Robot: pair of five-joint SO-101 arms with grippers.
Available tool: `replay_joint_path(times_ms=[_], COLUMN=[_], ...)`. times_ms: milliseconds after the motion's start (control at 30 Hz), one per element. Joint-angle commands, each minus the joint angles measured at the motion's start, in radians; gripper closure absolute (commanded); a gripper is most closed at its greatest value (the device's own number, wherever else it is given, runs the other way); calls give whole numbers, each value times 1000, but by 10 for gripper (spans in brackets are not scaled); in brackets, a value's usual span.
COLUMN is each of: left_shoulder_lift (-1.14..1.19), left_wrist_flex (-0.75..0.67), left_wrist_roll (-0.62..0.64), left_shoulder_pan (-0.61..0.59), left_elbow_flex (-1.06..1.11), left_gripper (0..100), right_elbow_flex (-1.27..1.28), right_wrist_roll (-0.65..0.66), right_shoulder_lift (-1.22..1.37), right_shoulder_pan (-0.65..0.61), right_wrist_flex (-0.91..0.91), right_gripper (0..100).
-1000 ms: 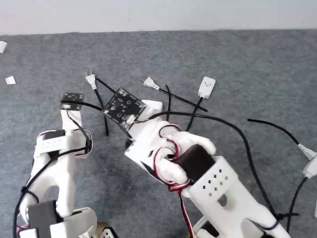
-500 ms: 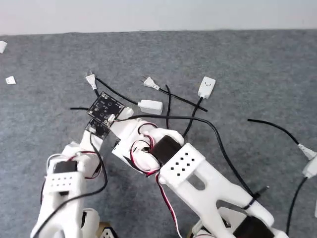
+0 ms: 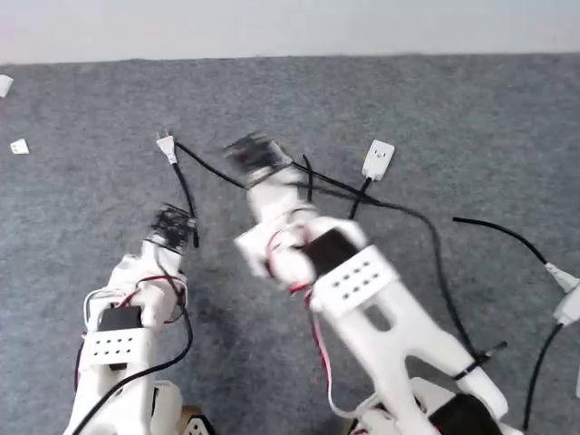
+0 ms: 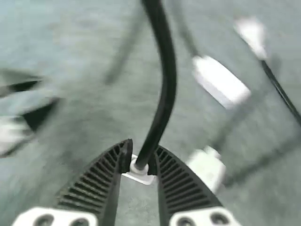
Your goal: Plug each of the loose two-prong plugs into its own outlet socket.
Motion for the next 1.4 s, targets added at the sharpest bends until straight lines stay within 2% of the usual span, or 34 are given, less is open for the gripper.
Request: replay_joint_path(times_ms=[0, 67, 300, 733, 900, 1367], left_shoulder_lift=[-21, -21, -21, -23, -23, -23], left_wrist_flex=[-124, -141, -141, -140, -140, -140], left_wrist_roll=[187, 233, 233, 233, 233, 233], left_shoulder_pan=[-21, -21, -21, -25, -44, -49], left_elbow_flex=[16, 22, 22, 24, 24, 24], left_gripper=[899, 899, 899, 899, 898, 897], right_elbow_flex=[28, 64, 175, 219, 275, 278], right_wrist_roll=[-69, -61, 20, 126, 137, 133], right_shoulder_lift=[-5, -5, -4, -4, -4, 59], right_shoulder_pan=[131, 148, 165, 217, 220, 222], right_wrist_flex=[-21, -25, -147, -211, -305, -346], right_gripper=[991, 991, 991, 991, 991, 991])
